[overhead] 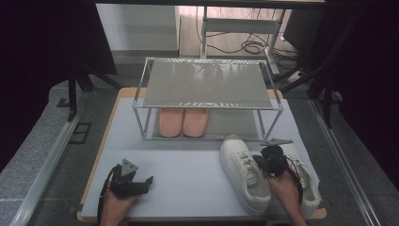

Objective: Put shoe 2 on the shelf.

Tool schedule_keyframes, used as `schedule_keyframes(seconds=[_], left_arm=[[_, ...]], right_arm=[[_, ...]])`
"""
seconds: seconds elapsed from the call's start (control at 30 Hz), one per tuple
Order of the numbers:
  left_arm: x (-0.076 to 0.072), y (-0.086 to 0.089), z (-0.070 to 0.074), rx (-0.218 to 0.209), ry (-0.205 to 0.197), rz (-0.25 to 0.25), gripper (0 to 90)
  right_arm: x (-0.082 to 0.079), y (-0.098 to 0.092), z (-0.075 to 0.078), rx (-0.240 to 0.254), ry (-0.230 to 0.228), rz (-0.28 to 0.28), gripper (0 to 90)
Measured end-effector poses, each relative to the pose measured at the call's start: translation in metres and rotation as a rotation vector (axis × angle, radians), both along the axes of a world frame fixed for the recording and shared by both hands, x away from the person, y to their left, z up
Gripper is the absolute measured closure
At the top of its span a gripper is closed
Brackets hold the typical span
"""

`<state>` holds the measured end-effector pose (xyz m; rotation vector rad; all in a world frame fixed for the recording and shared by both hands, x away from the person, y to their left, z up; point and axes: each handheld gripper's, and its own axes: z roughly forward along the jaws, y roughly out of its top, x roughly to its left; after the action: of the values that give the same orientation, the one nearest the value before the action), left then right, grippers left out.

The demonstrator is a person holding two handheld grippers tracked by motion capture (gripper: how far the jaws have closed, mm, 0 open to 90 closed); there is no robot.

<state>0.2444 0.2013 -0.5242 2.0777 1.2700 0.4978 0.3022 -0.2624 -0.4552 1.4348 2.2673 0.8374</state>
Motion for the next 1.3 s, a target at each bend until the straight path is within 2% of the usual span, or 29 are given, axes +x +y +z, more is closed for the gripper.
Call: schedule_keyframes(seconds=[0.07, 0.17, 0.3, 0.37, 0.47, 1.07, 1.3], left_arm=[[0.000, 0.000, 0.000, 0.000, -0.001, 0.000, 13.9], [0.000, 0.000, 0.000, 0.000, -0.001, 0.000, 13.9], [0.000, 0.000, 0.000, 0.000, -0.001, 0.000, 13.9], [0.000, 0.000, 0.000, 0.000, 0.000, 0.000, 13.9], [0.000, 0.000, 0.000, 0.000, 0.000, 0.000, 13.9], [0.000, 0.000, 0.000, 0.000, 0.000, 0.000, 13.9], [0.000, 0.000, 0.000, 0.000, 0.000, 0.000, 13.9]], right_arm=[[-0.004, -0.002, 0.002, 0.005, 0.009, -0.002, 90.0], [-0.010, -0.005, 0.003, -0.020, 0.038, -0.012, 90.0], [-0.010, -0.006, 0.000, 0.016, 0.066, 0.008, 90.0], [-0.009, -0.005, -0.001, 0.024, 0.069, 0.017, 90.0], [-0.007, -0.003, -0.003, 0.060, 0.072, 0.031, 90.0], [0.013, 0.040, -0.009, 0.117, 0.064, 0.181, 90.0], [0.024, 0.065, -0.011, 0.123, 0.065, 0.270, 90.0]])
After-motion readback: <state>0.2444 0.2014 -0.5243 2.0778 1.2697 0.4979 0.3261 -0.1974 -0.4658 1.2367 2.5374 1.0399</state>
